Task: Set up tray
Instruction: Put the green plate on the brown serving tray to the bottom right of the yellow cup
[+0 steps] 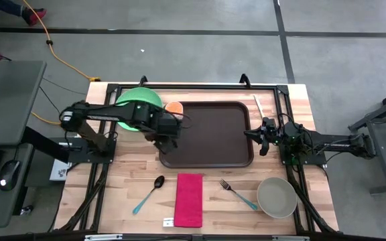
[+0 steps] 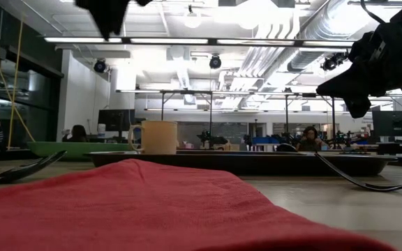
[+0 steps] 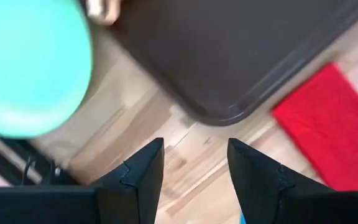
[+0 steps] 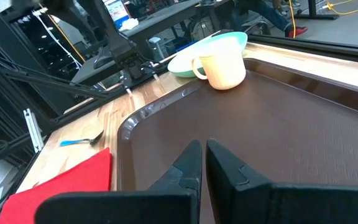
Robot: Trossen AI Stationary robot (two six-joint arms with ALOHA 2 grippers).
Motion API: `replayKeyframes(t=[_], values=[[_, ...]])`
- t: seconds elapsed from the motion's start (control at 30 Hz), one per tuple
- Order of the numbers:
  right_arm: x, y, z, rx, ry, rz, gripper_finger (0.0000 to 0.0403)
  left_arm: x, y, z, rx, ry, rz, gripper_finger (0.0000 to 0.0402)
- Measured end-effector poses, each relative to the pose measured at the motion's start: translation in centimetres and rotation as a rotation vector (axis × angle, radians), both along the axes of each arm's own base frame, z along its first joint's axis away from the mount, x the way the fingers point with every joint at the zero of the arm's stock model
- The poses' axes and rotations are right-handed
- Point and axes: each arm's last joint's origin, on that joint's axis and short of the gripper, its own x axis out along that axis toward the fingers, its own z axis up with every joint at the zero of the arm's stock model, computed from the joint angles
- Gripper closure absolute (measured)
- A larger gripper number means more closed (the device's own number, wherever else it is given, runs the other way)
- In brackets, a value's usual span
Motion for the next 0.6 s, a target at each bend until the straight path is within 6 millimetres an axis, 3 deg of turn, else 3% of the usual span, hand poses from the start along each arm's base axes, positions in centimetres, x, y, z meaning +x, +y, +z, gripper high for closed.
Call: replayKeyframes(t=[0.27, 0.6], values=[[0.0, 0.0, 0.0, 0.000, 0.000, 0.000, 0.0402, -4.1, 0.4, -0.9, 0.012, 0.010, 0.128, 0.0195], [0.0, 0.0, 0.0, 0.000, 0.001, -0.001, 0.0402, -7.4, 0.9, -1.3, 0.081, -0.018, 0.171, 0.0195]])
